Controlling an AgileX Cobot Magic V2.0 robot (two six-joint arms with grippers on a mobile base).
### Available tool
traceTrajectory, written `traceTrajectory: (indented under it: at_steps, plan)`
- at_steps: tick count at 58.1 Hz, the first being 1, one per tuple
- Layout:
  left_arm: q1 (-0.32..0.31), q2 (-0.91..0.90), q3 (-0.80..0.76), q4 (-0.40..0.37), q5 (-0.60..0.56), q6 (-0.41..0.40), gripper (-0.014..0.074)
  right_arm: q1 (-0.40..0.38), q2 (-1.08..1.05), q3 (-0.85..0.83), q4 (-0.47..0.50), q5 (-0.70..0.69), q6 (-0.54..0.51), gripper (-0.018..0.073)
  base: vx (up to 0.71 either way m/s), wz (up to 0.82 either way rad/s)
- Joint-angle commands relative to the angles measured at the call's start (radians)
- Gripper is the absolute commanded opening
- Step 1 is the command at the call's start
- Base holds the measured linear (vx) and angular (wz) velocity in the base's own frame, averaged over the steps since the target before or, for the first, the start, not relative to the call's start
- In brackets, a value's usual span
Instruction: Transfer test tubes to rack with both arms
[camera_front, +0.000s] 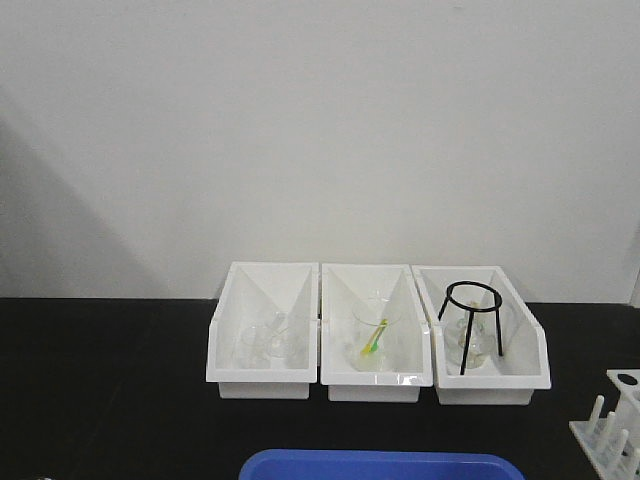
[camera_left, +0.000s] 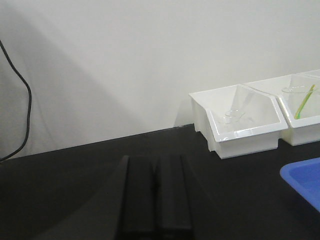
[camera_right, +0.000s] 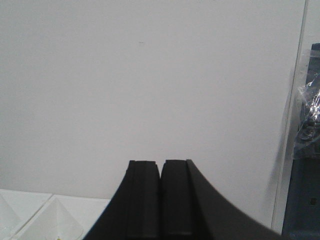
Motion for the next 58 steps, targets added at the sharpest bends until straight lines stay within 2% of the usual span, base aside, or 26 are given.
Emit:
traceTrajectory:
  at_steps: [1, 35, 43, 51, 58]
  plan:
    - [0.002, -0.021, 0.027, -0.001, -0.076, -0.010, -0.0021, -0.005, -0.006, -0.035, 0.020, -0.023, 0.001, -0.0008, 0.00, 0.00]
    - [0.002, -0.021, 0.027, -0.001, -0.076, -0.010, -0.0021, -0.005, -0.006, -0.035, 0.038, -0.018, -0.008, -0.0008, 0.00, 0.00]
    - [0.002, -0.021, 0.027, -0.001, -0.076, -0.010, -0.0021, -0.003, -0.006, -0.025, 0.209, -0.023, -0.009, -0.0008, 0.00, 0.00]
    - [0.002, -0.021, 0.027, -0.001, -0.076, -0.010, -0.0021, -0.003, -0.015, 0.077, 0.433, -0.025, -0.217, -0.0008, 0.00, 0.00]
    - [0.002, -0.021, 0.027, -0.001, -0.076, -0.010, -0.0021, -0.002, -0.064, 0.213, 0.696, -0.024, -0.446, -0.0008, 0.00, 0.00]
